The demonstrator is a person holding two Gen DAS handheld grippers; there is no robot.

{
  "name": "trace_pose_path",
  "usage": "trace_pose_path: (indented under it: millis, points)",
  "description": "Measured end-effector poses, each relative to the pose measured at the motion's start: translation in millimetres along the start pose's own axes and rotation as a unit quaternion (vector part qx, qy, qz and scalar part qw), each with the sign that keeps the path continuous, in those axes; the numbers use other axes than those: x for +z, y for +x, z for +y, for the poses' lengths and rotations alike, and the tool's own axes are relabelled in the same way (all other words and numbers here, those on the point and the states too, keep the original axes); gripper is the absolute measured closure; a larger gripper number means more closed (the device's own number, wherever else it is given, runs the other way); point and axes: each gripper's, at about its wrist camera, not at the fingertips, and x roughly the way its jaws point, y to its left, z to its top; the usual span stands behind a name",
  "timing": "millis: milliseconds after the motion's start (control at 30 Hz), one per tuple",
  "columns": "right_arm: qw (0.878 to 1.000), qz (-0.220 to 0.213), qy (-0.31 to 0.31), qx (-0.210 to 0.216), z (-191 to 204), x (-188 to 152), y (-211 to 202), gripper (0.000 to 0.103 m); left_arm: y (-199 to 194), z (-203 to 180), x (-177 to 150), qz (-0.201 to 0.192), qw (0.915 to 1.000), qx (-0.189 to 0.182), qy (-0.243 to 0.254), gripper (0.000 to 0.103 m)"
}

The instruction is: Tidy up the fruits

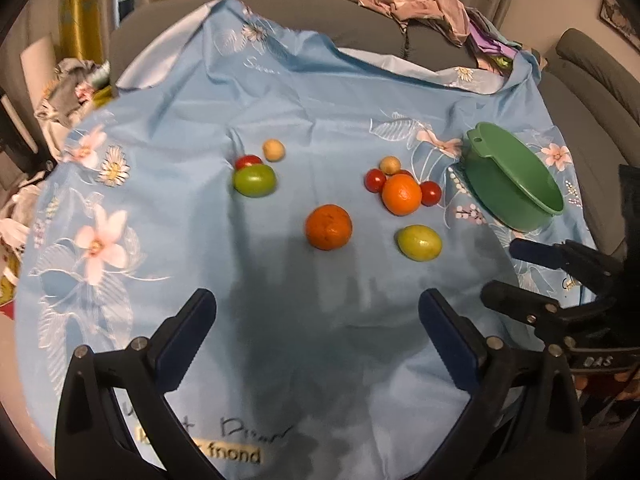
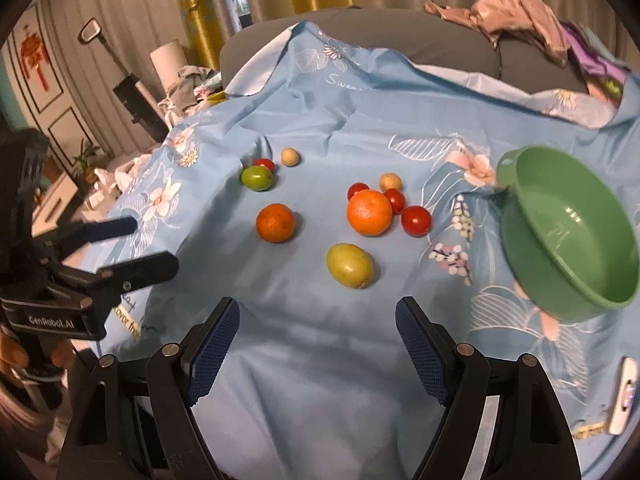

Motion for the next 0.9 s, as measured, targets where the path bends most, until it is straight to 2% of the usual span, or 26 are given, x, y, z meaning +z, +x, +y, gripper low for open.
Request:
trace_pose_path:
  millis: [200, 400, 500, 700, 733, 800, 867, 900]
  points:
    - [1.000, 0.015, 0.005, -0.007, -18, 4, 25, 0.023, 22, 0, 12, 0.005, 0.9997, -0.021, 0.006, 0.005]
    - [1.000, 0.001, 0.022, 0.014, -27, 19, 44, 0.025, 53, 0, 23, 0.028, 0.9994, -0.016, 0.010, 0.009]
    - [1.000, 0.001, 0.025, -0.003, -36, 32, 53, 0.029, 64, 1, 27, 0.036, 0.9991, -0.014, 0.018, 0.016]
    - [0.999, 0.012, -0.005, -0.040, -46, 54, 70, 0.033, 84, 3, 38, 0.047, 0.9987, -0.007, 0.018, 0.018]
    - [0.999, 0.020, -0.013, -0.045, -46, 58, 75, 0.036, 87, 3, 39, 0.050, 0.9986, -0.003, 0.020, 0.019]
    - [0.998, 0.033, -0.022, -0.045, -44, 65, 87, 0.040, 93, 2, 41, 0.055, 0.9982, 0.000, 0.026, 0.029]
    - [0.998, 0.044, -0.032, -0.046, -43, 69, 98, 0.047, 98, 0, 43, 0.060, 0.9977, 0.002, 0.031, 0.030]
    - [0.997, 0.049, -0.039, -0.051, -42, 71, 103, 0.047, 99, -1, 43, 0.060, 0.9975, 0.006, 0.036, 0.030]
